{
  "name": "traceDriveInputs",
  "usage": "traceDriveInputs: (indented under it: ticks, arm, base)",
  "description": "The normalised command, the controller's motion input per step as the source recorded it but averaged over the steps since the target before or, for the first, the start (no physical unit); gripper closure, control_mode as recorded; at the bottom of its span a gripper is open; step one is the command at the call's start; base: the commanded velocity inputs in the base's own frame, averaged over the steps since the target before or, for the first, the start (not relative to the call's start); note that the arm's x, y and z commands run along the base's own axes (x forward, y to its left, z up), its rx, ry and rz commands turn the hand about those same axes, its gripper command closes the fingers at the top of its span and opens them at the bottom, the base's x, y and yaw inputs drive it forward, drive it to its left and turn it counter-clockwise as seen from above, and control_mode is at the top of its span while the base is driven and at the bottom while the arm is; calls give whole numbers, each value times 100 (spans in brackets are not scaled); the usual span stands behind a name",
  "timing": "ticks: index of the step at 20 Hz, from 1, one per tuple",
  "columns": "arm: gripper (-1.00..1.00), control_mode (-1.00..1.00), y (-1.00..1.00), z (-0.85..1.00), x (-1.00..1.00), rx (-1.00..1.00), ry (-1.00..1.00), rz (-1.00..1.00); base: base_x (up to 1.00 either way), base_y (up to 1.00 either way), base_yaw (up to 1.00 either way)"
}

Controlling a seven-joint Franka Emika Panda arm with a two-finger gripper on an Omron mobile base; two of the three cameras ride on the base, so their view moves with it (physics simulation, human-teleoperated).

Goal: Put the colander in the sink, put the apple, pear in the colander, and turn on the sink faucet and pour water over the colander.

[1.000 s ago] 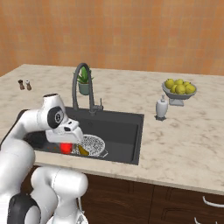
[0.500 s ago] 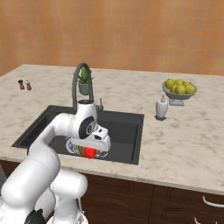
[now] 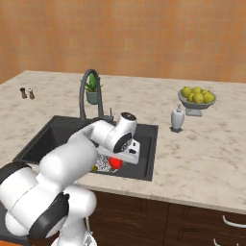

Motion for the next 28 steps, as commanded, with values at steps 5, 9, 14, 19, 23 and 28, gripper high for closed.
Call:
traceDriveInputs:
  ticks: [5,9,14,19,23,28]
  arm:
    - [100,-100,1,-1,90,23,3,34]
    - [100,-100,21,-11,72,8,1,32]
    - [100,-100,33,-28,60,0,2,16]
    - [100,-100,42,-33,32,0,0,8]
    - [100,-100,27,-30,12,5,0,11]
    - [100,-100,19,-32,8,6,0,14]
  base:
    - [0,0,0]
    - [0,0,0]
    - [0,0,0]
    - [0,0,0]
    - [0,0,0]
    - [0,0,0]
